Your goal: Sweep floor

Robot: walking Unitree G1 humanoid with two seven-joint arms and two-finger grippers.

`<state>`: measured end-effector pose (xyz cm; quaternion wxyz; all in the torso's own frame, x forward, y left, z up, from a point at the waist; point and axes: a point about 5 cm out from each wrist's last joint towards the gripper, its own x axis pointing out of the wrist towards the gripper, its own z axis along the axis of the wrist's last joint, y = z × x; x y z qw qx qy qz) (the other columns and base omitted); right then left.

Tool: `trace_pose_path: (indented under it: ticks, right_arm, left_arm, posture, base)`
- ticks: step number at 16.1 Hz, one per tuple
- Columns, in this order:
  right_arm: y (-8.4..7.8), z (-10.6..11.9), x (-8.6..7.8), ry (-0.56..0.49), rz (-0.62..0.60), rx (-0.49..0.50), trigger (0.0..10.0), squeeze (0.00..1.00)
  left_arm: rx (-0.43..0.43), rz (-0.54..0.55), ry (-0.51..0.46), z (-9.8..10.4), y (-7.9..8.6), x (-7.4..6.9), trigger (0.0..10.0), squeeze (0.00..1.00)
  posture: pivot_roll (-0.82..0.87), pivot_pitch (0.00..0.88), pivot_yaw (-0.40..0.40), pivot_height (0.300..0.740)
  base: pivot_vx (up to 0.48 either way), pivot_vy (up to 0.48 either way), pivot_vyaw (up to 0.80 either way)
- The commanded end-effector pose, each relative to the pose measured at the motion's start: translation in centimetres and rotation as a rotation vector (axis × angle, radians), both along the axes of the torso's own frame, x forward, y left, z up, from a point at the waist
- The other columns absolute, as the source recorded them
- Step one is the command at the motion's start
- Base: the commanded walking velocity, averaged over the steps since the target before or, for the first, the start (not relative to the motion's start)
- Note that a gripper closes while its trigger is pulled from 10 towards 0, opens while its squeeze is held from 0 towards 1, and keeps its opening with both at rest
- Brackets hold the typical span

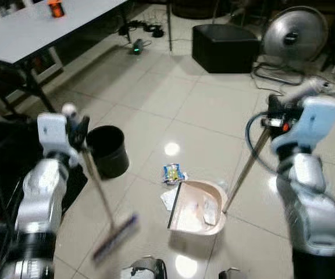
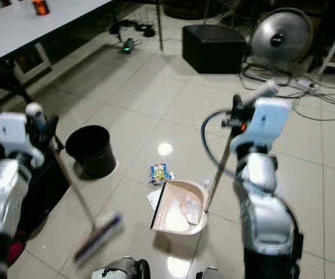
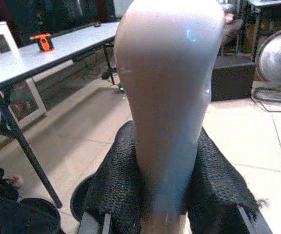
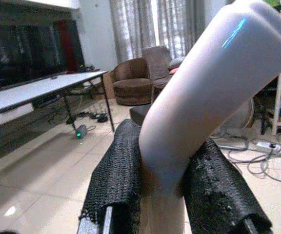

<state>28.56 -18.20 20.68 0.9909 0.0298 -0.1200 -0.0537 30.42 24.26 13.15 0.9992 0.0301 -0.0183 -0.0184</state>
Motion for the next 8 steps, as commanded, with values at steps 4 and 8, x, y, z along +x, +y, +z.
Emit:
trace_pose_path:
  ticks: [4,8]
  right_arm:
    - [-0.2,5.8,0.5,-0.141,0.046,0.052,10.0,0.0]
    - [-0.4,7.3,0.8,-0.154,0.054,0.07,10.0,0.0]
  left_arm:
    - [0.054,-0.056,-0.035,1.8,-1.6,-1.6,10.0,0.0]
    - [0.052,-0.066,-0.041,1.9,-2.5,-2.3,10.0,0.0]
  posture:
    - [0.05,0.0,0.114,0.74]
    - [0.05,0.0,0.117,0.74]
  base:
    - [0.0,0.0,0.6]
    - [0.0,0.0,0.75]
